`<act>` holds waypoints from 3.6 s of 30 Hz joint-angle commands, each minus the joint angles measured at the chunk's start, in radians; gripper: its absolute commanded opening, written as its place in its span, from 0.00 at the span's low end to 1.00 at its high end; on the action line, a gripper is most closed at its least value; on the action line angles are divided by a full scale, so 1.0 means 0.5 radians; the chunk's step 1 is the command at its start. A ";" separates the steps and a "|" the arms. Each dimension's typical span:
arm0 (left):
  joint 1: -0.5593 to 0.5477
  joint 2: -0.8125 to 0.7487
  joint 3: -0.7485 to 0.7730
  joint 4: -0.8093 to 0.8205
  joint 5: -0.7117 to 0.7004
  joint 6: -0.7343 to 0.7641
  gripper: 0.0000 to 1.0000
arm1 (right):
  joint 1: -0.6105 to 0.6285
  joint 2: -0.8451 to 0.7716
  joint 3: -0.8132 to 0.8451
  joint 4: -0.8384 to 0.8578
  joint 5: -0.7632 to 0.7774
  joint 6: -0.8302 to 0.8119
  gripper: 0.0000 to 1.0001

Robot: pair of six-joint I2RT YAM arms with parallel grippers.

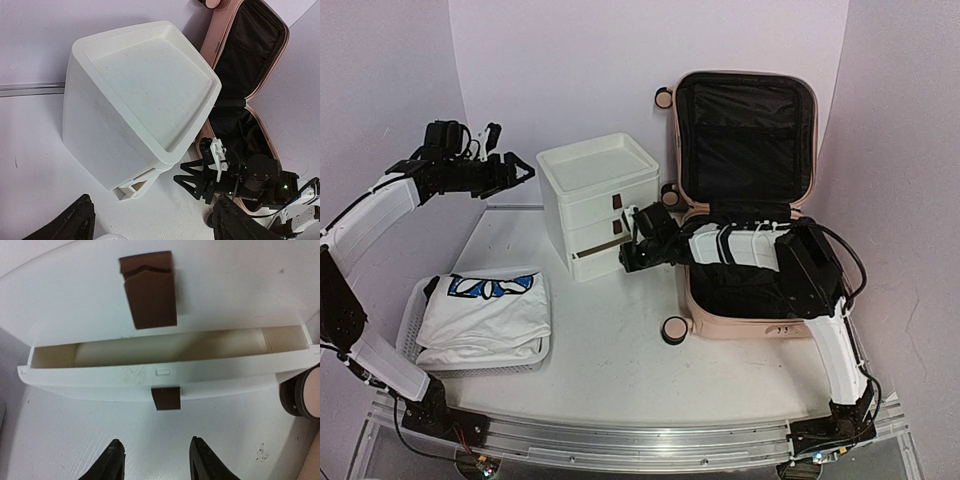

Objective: Open, take out, and arrange the luggage

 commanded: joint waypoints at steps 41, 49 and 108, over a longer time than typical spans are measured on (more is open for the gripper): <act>0.052 -0.009 -0.011 0.131 0.056 -0.026 0.81 | 0.079 0.242 0.328 0.176 -0.148 0.133 0.00; 0.052 -0.015 -0.014 0.136 0.064 -0.033 0.81 | 0.083 0.120 0.184 0.186 -0.174 0.114 0.00; 0.052 -0.027 -0.217 0.479 -0.565 0.027 1.00 | -0.634 -1.791 -1.096 -1.263 -0.066 -0.394 0.83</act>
